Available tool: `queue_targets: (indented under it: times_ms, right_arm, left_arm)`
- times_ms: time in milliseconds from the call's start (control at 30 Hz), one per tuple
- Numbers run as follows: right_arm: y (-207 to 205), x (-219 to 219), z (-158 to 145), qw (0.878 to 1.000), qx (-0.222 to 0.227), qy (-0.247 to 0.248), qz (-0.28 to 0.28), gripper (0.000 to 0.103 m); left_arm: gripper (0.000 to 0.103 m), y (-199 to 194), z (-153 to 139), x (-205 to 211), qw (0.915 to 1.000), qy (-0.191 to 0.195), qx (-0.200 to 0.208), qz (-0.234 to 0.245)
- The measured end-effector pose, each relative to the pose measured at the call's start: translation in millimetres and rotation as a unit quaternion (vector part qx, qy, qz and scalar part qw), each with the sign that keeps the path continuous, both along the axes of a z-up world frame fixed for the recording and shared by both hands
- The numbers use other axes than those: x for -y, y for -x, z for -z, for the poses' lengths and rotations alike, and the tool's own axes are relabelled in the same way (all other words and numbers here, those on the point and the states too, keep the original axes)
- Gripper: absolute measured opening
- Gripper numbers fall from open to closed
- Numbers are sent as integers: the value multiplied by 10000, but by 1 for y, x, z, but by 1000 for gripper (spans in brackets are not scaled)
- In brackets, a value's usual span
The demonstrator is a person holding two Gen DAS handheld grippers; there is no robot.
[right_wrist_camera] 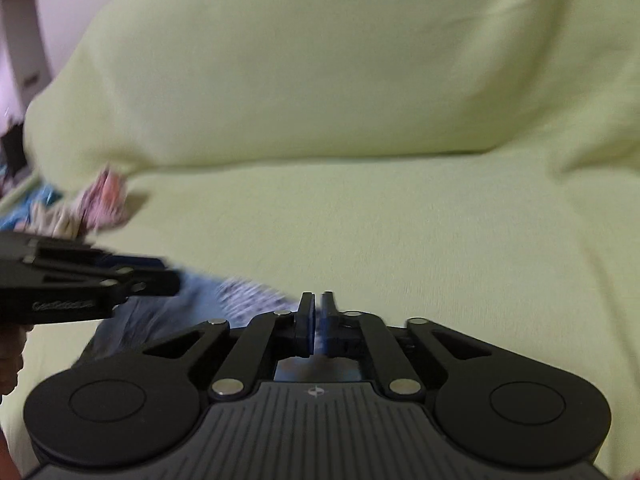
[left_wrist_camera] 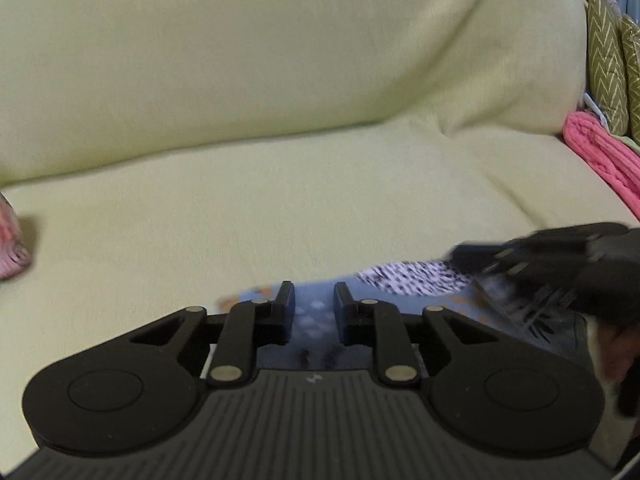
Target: Fold clothes
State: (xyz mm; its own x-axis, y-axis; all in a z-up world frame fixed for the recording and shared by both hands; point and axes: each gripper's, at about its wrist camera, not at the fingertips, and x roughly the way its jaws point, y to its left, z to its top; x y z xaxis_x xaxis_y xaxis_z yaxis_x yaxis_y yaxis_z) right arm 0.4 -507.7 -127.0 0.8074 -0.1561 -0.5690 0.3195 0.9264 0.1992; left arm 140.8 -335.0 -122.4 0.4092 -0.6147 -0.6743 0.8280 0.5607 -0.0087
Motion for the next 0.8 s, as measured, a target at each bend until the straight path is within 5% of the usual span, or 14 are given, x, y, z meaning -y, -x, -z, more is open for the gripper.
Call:
queue_targets:
  times_ms: [200, 567, 800]
  right_arm:
    - [16, 8, 31, 9981, -609, 15, 110, 10]
    - [95, -24, -3, 9979, -158, 78, 624, 25]
    - [125, -99, 8, 9999, -107, -17, 102, 27]
  left_arm:
    - [20, 5, 25, 8, 9990, -342, 269, -17]
    - [20, 59, -21, -58, 9991, -279, 17, -320]
    - [21, 127, 1, -91, 9995, -212, -155, -187]
